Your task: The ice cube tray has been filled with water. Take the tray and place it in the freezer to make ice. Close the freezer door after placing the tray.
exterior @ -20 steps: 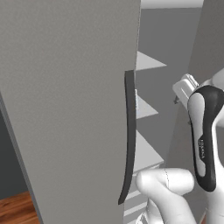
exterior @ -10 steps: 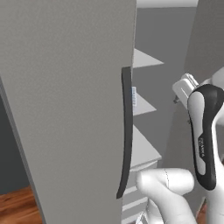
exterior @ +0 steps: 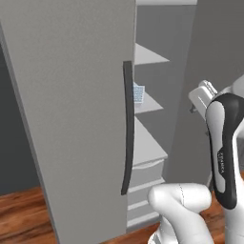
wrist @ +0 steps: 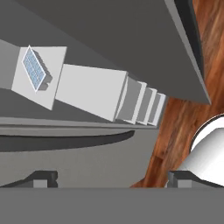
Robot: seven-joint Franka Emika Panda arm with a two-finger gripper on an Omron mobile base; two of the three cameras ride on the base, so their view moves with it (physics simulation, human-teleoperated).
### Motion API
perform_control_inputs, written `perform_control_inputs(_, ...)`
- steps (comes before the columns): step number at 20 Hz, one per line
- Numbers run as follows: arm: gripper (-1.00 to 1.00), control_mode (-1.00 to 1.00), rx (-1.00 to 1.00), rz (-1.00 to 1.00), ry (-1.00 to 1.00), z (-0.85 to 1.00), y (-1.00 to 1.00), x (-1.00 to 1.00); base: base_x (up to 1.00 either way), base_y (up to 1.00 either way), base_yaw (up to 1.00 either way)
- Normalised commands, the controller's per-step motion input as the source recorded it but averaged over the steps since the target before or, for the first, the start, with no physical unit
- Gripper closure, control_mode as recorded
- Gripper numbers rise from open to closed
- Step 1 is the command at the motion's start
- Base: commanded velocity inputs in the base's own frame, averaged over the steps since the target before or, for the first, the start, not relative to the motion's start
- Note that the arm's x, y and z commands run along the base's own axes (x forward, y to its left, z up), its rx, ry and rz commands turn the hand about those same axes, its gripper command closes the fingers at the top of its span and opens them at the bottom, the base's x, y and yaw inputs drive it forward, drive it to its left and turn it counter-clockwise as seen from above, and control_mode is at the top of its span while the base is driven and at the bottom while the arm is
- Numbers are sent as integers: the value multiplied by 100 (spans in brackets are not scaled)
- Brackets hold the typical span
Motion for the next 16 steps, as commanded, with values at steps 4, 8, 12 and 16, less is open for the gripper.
perform_control_inputs(4,-100,100,0,0,0,0,0,0,-21,-1,18)
perform_control_inputs(8,-100,100,0,0,0,0,0,0,-9,-2,21)
perform_control_inputs(12,-100,100,0,0,0,0,0,0,-14,-6,20)
perform_control_inputs(16,-100,100,0,0,0,0,0,0,-48,-27,13)
